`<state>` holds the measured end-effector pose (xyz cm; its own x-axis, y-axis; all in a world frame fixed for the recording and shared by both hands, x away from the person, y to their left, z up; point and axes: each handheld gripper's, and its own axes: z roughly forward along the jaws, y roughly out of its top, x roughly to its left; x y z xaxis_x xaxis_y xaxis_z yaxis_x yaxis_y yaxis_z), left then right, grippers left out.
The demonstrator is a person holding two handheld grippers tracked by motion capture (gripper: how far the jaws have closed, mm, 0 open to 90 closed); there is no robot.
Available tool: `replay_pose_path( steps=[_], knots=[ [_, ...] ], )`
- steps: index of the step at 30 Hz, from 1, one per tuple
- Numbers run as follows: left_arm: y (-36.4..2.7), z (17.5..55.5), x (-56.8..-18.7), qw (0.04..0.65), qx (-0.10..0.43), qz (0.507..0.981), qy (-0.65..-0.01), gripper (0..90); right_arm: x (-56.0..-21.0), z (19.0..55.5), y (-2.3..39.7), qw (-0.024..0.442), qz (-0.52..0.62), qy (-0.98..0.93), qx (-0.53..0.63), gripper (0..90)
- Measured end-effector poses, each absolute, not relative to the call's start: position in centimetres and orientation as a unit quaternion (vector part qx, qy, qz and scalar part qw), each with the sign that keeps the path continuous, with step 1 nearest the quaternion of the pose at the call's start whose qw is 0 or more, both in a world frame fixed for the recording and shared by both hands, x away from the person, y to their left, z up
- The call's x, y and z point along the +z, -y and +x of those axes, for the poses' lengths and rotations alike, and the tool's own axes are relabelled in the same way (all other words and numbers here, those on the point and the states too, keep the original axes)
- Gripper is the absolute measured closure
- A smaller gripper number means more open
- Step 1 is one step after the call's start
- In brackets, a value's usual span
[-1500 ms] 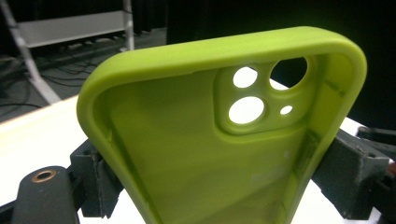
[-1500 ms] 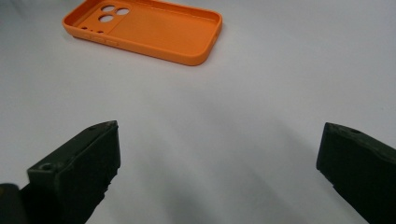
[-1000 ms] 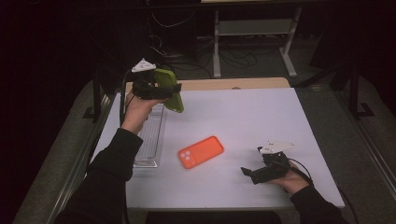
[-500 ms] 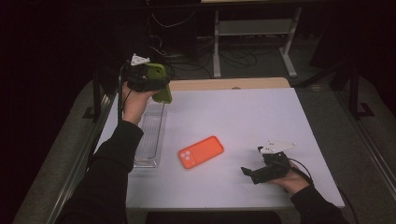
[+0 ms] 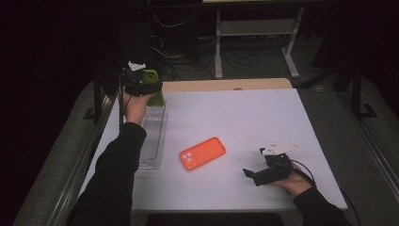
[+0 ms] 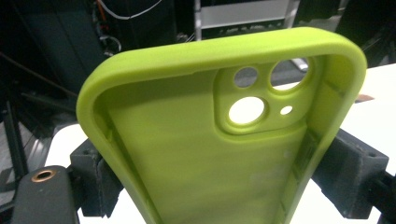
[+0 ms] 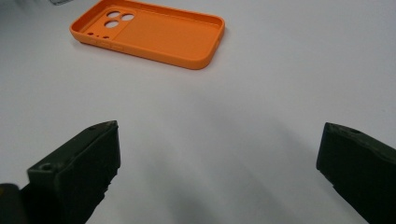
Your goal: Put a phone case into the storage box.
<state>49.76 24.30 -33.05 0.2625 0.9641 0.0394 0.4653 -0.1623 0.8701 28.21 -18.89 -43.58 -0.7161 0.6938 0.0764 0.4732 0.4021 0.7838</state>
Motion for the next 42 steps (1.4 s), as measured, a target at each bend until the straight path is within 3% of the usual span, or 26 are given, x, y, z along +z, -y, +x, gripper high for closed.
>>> replay_pose_path(
  steps=[13, 37, 42],
  knots=[
    [-24.5, 50.4, -36.7, 0.346, 0.325, 0.701, -0.532, 13.9, -43.6, 28.2, 19.0, 0.133, 0.351, -0.827, 0.419, 0.0],
    [-24.4, 51.1, -38.8, 0.352, 0.323, 0.695, -0.537, 12.0, -43.6, 28.1, 18.9, 0.13, 0.348, -0.83, 0.417, 0.0],
    [-24.8, 51.1, -38.7, 0.364, 0.311, 0.693, -0.539, 2.8, -43.6, 28.1, 18.9, 0.131, 0.348, -0.829, 0.417, 0.0]
  ],
)
